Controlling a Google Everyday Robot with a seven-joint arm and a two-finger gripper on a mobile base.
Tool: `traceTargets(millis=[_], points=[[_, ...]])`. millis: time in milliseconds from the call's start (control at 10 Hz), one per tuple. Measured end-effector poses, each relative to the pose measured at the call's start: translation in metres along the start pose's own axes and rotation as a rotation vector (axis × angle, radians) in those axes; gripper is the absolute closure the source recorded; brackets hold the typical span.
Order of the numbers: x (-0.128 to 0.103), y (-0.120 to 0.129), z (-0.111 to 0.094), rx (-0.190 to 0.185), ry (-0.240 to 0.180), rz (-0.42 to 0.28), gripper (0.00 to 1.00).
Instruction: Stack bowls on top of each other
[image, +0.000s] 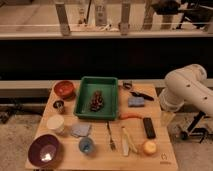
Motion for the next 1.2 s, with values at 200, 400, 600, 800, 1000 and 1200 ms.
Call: traceTargets(millis=[200, 400, 600, 800, 1000, 1200], points=[[0.000, 0.000, 0.000, 0.000, 0.001, -0.001, 0.20], [-0.012, 0.004, -0.002, 0.004, 0.011, -0.041, 0.20], [-0.043, 0.008, -0.003, 0.009, 0.023, -0.112, 0.20], [-0.049, 0.010, -0.004, 0.013, 0.031, -0.148, 0.20], [-0.070, 0.013, -0.005, 0.017, 0.035, -0.195, 0.20], [-0.092, 0.015, -0.006, 0.020, 0.039, -0.232, 0.20]])
